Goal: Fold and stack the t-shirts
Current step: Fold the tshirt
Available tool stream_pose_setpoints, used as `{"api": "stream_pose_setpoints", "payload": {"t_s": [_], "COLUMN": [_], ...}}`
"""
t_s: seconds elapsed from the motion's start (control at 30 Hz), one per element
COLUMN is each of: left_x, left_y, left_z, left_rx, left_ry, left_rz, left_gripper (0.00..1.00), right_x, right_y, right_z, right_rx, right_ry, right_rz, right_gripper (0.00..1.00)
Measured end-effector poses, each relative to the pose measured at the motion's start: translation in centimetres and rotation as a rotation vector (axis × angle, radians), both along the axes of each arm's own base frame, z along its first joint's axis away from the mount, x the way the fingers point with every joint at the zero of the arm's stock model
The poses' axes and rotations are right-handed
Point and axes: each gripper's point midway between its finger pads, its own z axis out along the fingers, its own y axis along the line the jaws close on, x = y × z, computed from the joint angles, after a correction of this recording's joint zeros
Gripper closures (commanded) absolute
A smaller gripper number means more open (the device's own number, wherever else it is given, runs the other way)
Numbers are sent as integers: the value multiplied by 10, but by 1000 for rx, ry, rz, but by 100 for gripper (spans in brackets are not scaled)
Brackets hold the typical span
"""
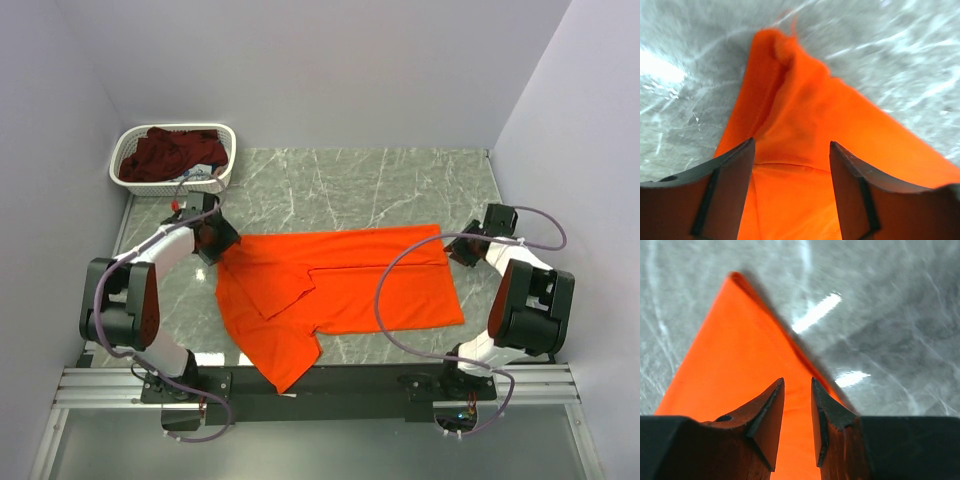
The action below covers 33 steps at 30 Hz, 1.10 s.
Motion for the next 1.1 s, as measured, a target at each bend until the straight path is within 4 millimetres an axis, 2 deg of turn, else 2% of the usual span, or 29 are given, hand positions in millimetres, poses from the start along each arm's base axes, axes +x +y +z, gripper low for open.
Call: {"api": "stream_pose_setpoints", "payload": {"t_s": [0.13,0.27,0.33,0.4,0.47,0.67,0.73,1.1], "left_x": [12,25,29,31,32,25,26,73], "left_y": [2,-3,-8,-11,-14,-14,-14,-16], "left_z": [30,54,58,54,41,-5,-16,-19], "left_rx": [15,22,29,36,45,70,76,101], "left_ry": [-74,-140,-152,-144,-114,14,43,35], "left_rz": [-7,-37,-62,-84,-102,-129,-132,-124], "left_gripper": [31,34,35,38,40,40,40,41], "right_x": [14,39,50,59,63,65,69,125], "right_y": [13,47,61,77,84,75,72,60], "right_z": [19,41,46,45,35,-10,-17,-16], "right_rx": [-35,-84,-103,-111,-118,-149,-160,-194], "right_ry": [-40,-86,-101,-99,-71,74,106,115], "right_rz": [76,194,234,272,289,273,274,273], "right_gripper": [65,65,64,64,65,65,65,65]}}
